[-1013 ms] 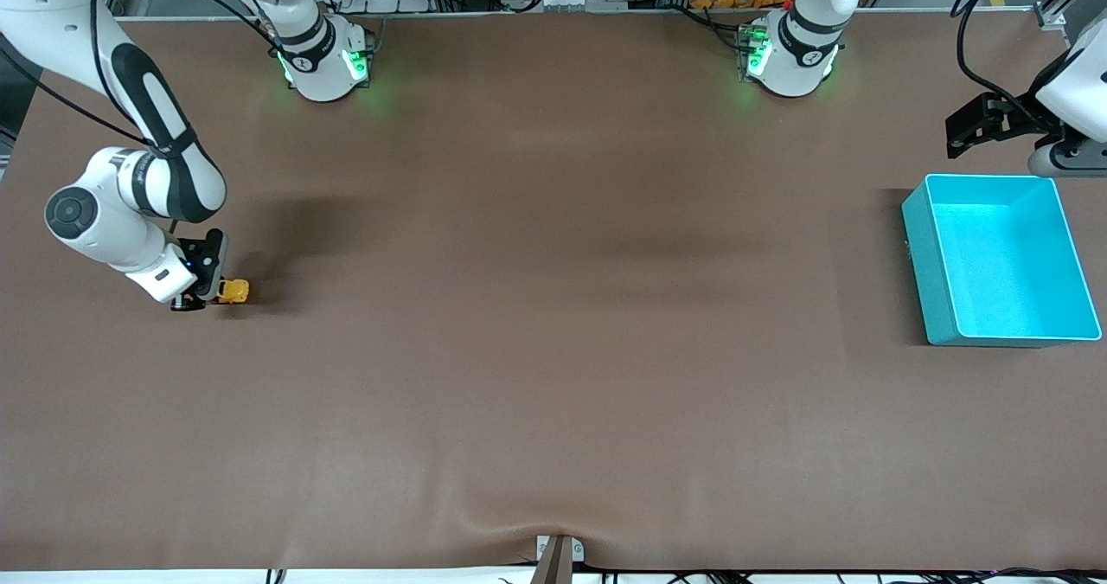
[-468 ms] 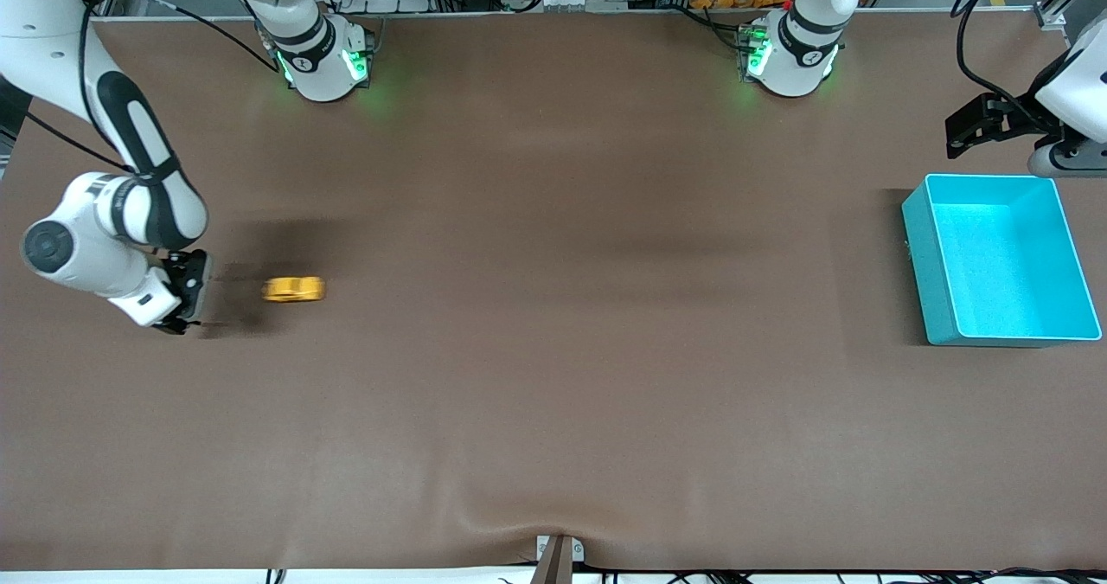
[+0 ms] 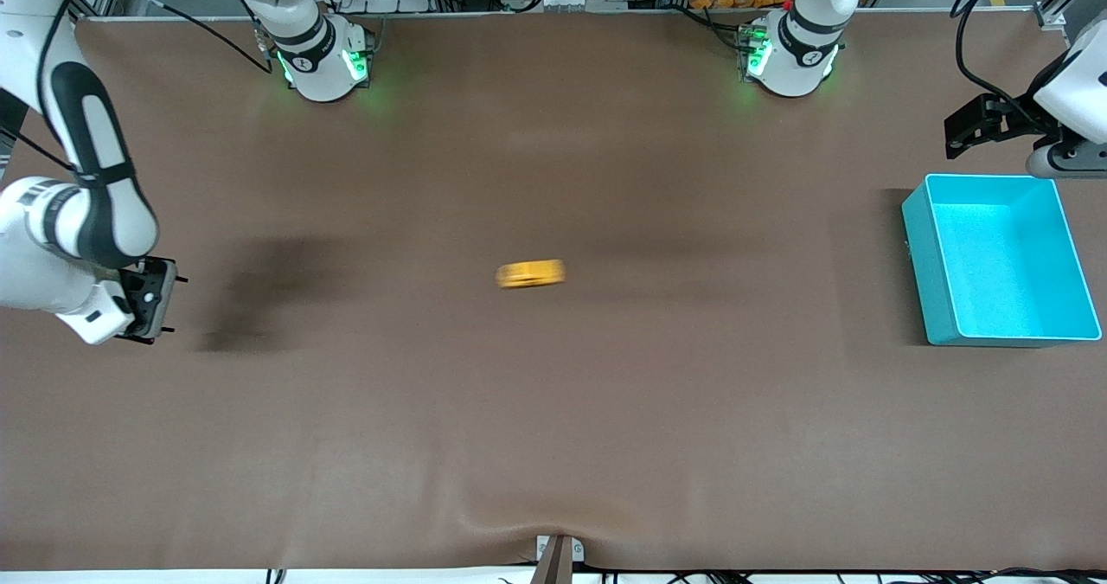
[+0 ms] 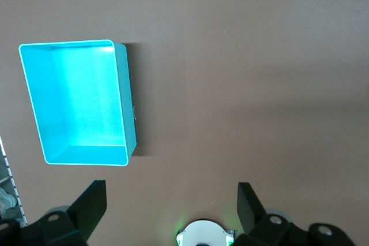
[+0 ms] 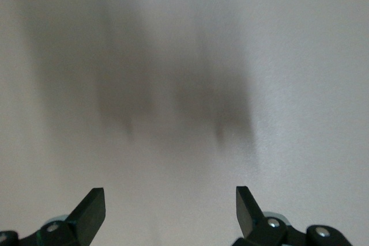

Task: Wind and store yellow beetle car
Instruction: 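Open the right gripper, releasing the car to drive toward the box, then reach the left gripper toward the car while the right gripper withdraws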

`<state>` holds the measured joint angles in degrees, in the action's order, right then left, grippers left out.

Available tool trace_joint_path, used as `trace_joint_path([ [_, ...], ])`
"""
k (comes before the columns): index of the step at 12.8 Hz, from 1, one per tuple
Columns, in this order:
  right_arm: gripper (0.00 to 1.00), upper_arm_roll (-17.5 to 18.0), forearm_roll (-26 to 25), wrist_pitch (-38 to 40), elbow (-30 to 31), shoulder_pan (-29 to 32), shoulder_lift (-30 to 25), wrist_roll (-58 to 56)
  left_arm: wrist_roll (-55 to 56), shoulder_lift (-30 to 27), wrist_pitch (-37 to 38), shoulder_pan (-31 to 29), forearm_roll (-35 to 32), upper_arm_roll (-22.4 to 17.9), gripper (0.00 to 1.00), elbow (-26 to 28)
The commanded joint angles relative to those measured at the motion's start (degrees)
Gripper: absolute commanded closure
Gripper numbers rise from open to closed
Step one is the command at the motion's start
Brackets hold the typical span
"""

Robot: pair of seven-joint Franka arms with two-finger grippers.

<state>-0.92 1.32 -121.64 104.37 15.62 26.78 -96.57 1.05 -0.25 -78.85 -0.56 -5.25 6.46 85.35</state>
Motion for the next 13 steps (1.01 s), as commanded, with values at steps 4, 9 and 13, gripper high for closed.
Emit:
trace_joint_path([
  [4,0.0,0.83,3.16,5.62,-3.82,1.25,-1.2,1.73,0.62,0.07,-0.34,0.38,-0.73,0.14,0.0,0.34],
  [9,0.0,0.65,3.51,5.62,-4.26,1.34,-1.12,1.73,0.8,0.07,-0.43,0.3,-0.82,0.05,0.0,2.36],
  [13,0.0,0.65,4.12,8.42,-7.85,1.26,-1.12,6.81,6.23,-0.02,-3.05,-2.51,-0.91,0.05,0.0,8.14],
])
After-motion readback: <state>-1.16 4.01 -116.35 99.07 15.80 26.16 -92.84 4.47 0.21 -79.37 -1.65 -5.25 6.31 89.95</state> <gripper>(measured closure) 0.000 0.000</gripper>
